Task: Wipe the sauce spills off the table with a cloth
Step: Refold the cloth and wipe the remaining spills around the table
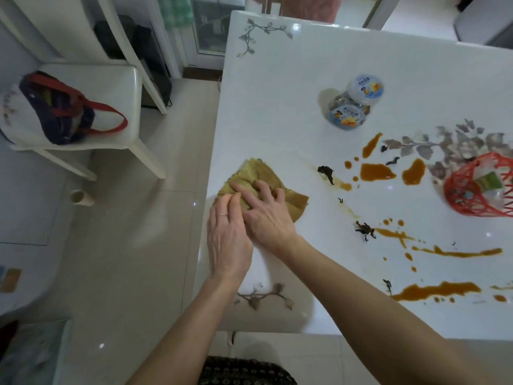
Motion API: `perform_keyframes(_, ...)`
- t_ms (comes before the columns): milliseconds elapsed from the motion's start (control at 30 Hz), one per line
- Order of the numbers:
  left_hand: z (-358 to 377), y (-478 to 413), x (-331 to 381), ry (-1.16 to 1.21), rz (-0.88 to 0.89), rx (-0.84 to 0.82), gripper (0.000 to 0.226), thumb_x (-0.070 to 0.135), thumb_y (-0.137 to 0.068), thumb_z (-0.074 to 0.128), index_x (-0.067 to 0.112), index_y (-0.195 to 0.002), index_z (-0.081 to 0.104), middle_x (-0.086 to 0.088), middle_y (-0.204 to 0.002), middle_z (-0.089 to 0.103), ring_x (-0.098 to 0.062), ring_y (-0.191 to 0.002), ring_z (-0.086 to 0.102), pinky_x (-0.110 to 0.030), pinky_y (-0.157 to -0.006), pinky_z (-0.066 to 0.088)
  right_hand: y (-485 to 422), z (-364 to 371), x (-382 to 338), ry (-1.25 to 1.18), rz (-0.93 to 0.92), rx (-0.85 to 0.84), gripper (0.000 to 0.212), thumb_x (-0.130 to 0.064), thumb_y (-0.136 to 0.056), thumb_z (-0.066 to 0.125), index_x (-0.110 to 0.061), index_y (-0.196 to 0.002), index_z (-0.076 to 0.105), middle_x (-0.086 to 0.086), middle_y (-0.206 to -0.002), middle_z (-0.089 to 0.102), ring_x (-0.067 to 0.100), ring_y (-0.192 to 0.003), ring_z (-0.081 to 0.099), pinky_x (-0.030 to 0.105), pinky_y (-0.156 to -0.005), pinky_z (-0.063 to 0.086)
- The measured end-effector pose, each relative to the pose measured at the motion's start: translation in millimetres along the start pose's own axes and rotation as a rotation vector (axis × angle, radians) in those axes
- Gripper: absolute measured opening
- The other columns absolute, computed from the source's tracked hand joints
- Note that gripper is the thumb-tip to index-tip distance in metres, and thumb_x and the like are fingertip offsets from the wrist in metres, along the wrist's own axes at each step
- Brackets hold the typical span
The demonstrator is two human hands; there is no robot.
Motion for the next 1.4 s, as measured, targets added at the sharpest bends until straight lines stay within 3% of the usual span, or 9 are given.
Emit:
perform_keyframes(167, -5.7, -19.3, -3.9, 0.07, -0.089, 0.03, 0.059, -0.014, -0.074, 0.04, 0.011, -0.128, 0.05, -0.004, -0.129, 0.047, -0.023, -0.113, 0.044, -0.033, -0.097, 0.041, 31.9, 9.8, -25.6, -0.082, -0.013, 0.052, 0.05, -0.037, -0.081, 0.069, -0.033, -0.129, 0.059, -0.009, -0.141, 0.042, 0.034, -0.125, 0.034, 0.054, -0.086, 0.04)
perform_keyframes(333, -0.2, -13.0, -6.8, 0.064, -0.095, -0.022, 0.069, -0.021, -0.069, 0.037, 0.012, -0.128, 0.05, -0.001, -0.132, 0.047, -0.02, -0.118, 0.044, -0.027, -0.097, 0.037, 66.0, 14.4, -42.6, -0.115, -0.066, 0.077, 0.03, -0.03, -0.079, 0.063, -0.035, -0.108, 0.07, -0.005, -0.133, 0.053, 0.034, -0.123, 0.034, 0.055, -0.086, 0.042)
perform_keyframes(500, 7.7, -2.8, -6.1, 0.048, -0.067, -0.066, 0.067, -0.021, -0.073, 0.038, 0.011, -0.131, 0.049, -0.004, -0.134, 0.049, -0.022, -0.124, 0.043, -0.029, -0.101, 0.037, 106.2, 23.9, -49.6, -0.108, -0.056, 0.017, 0.061, -0.036, -0.069, 0.076, -0.039, -0.125, 0.052, -0.002, -0.142, 0.041, 0.034, -0.126, 0.036, 0.054, -0.087, 0.041)
perform_keyframes(667, 14.7, 4.3, -7.6, 0.099, -0.04, -0.121, 0.07, -0.024, -0.07, 0.035, 0.008, -0.13, 0.05, -0.007, -0.132, 0.052, -0.024, -0.122, 0.047, -0.04, -0.095, 0.048, 148.2, 32.7, -20.9, -0.079, 0.19, 0.107, 0.08, -0.023, -0.073, 0.066, -0.046, -0.143, 0.035, -0.007, -0.149, 0.04, 0.031, -0.121, 0.039, 0.047, -0.083, 0.038)
perform_keyframes(867, 17.2, 19.0, -2.6, 0.097, -0.017, -0.119, 0.07, -0.024, -0.071, 0.033, 0.008, -0.131, 0.051, -0.007, -0.133, 0.052, -0.022, -0.122, 0.049, -0.026, -0.105, 0.036, 185.1, 30.6, 36.5, -0.045, 0.475, 0.192, 0.066, -0.012, -0.081, 0.038, -0.041, -0.14, 0.044, 0.001, -0.148, 0.041, 0.034, -0.11, 0.045, 0.039, -0.073, 0.035)
perform_keyframes(933, 17.7, 22.9, -1.6, 0.099, -0.013, -0.119, 0.069, -0.023, -0.071, 0.034, 0.007, -0.131, 0.051, -0.008, -0.133, 0.052, -0.022, -0.124, 0.047, -0.024, -0.106, 0.033, 179.0, 27.6, 26.8, -0.115, 0.55, 0.282, 0.065, -0.008, -0.08, 0.044, -0.037, -0.137, 0.048, 0.005, -0.147, 0.04, 0.036, -0.11, 0.045, 0.04, -0.075, 0.037)
perform_keyframes(1133, 17.6, 34.2, -2.2, 0.039, 0.04, -0.155, 0.067, -0.021, -0.073, 0.037, 0.009, -0.132, 0.049, -0.006, -0.136, 0.051, -0.023, -0.125, 0.047, -0.028, -0.105, 0.035, 173.8, 41.8, -25.1, -0.082, 0.21, 0.291, 0.049, -0.025, -0.081, 0.051, -0.035, -0.129, 0.059, 0.003, -0.147, 0.046, 0.032, -0.113, 0.049, 0.041, -0.08, 0.036)
perform_keyframes(1300, 17.2, 38.0, -5.7, 0.023, 0.033, -0.158, 0.068, -0.022, -0.074, 0.037, 0.01, -0.132, 0.049, -0.005, -0.137, 0.049, -0.023, -0.125, 0.046, -0.025, -0.104, 0.034, 179.8, 31.6, 41.2, -0.105, 0.482, 0.334, 0.043, -0.022, -0.088, 0.049, -0.036, -0.125, 0.063, 0.008, -0.14, 0.05, 0.035, -0.111, 0.045, 0.042, -0.076, 0.039)
perform_keyframes(1400, 15.7, 41.3, -3.5, 0.049, 0.023, -0.142, 0.067, -0.021, -0.073, 0.037, 0.009, -0.131, 0.051, -0.005, -0.136, 0.05, -0.024, -0.124, 0.047, -0.027, -0.105, 0.034, 172.5, 30.0, 21.6, -0.108, 0.302, 0.429, 0.044, -0.013, -0.078, 0.069, -0.033, -0.118, 0.067, 0.01, -0.136, 0.053, 0.036, -0.111, 0.045, 0.042, -0.075, 0.04)
Point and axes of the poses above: each hand's wrist, its own y-axis away from the middle knuckle, its own z-axis out of the palm, x = y × z, the point moved 1 cm from there along -y, towards the middle knuckle
